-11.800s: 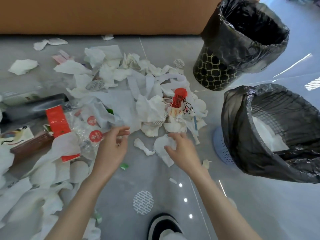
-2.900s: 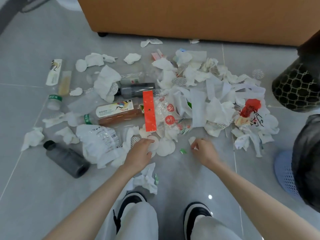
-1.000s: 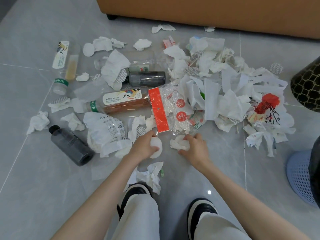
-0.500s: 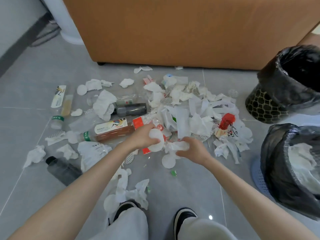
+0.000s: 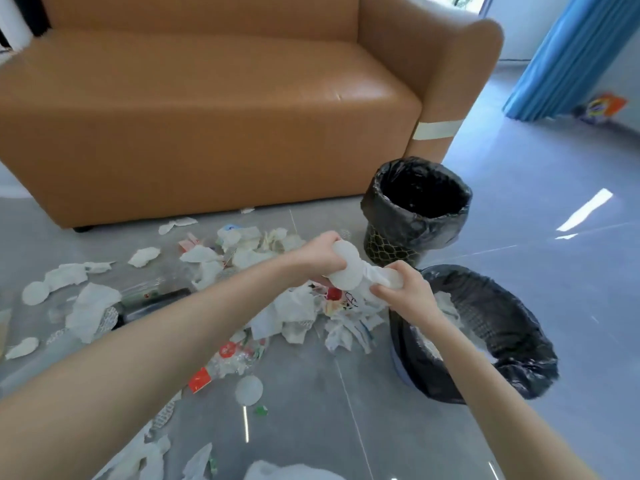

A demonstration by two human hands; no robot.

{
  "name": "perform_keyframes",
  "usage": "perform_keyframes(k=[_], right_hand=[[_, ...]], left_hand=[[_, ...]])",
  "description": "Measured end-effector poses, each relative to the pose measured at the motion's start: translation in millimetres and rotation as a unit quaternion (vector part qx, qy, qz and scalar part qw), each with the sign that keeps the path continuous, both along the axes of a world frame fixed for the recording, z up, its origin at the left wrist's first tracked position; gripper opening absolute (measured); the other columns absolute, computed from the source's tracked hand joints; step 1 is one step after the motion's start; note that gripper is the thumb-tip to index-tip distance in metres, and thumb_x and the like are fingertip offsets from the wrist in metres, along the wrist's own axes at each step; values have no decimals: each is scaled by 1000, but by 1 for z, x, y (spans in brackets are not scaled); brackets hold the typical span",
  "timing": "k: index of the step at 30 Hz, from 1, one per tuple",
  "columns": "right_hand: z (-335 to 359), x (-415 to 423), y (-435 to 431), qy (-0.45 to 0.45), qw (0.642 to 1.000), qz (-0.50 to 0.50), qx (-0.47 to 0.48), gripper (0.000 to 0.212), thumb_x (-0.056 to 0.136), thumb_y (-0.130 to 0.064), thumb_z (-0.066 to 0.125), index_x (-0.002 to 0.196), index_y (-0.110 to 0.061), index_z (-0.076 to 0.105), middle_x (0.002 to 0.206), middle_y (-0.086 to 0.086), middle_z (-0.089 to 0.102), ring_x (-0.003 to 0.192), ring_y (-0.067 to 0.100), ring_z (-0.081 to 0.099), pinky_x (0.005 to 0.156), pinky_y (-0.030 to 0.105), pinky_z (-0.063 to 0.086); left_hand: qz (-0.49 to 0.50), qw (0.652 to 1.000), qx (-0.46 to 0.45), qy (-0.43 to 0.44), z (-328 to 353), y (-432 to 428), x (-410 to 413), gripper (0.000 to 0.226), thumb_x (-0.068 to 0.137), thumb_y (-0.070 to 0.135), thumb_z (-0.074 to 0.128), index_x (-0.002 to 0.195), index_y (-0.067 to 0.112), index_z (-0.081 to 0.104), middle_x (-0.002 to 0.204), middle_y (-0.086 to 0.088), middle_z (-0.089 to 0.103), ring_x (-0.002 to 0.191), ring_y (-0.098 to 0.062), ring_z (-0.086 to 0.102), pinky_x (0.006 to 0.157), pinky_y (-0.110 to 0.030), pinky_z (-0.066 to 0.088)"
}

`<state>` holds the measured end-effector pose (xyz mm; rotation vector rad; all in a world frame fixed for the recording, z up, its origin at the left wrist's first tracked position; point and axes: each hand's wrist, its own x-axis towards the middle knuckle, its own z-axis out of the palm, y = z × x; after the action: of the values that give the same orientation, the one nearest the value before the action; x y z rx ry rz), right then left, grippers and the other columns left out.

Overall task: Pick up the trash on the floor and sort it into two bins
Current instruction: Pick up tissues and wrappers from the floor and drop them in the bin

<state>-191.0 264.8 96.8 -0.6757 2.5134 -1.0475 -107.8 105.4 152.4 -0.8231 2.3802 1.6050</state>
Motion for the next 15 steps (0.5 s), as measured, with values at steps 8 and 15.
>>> perform_keyframes(k=[8, 15], right_hand=[[-9, -39, 97, 2, 989, -139, 49, 32, 77, -23, 69, 107, -23, 57, 104, 0, 64, 96, 21, 60, 86, 41, 51], [-31, -45, 130, -38, 979, -193, 58, 48, 87, -27, 64, 131, -17, 50, 128, 5, 57, 117, 21, 53, 96, 35, 42]], left_hand=[[-65, 997, 42, -16, -19, 97, -76, 32, 92, 1, 45, 123, 10, 45, 129, -13, 45, 116, -30, 50, 77, -38, 57], [-91, 979, 176, -42, -53, 124, -75, 60, 100, 16, 39, 151, 21, 9, 157, -4, 13, 139, -23, 28, 108, -37, 36]])
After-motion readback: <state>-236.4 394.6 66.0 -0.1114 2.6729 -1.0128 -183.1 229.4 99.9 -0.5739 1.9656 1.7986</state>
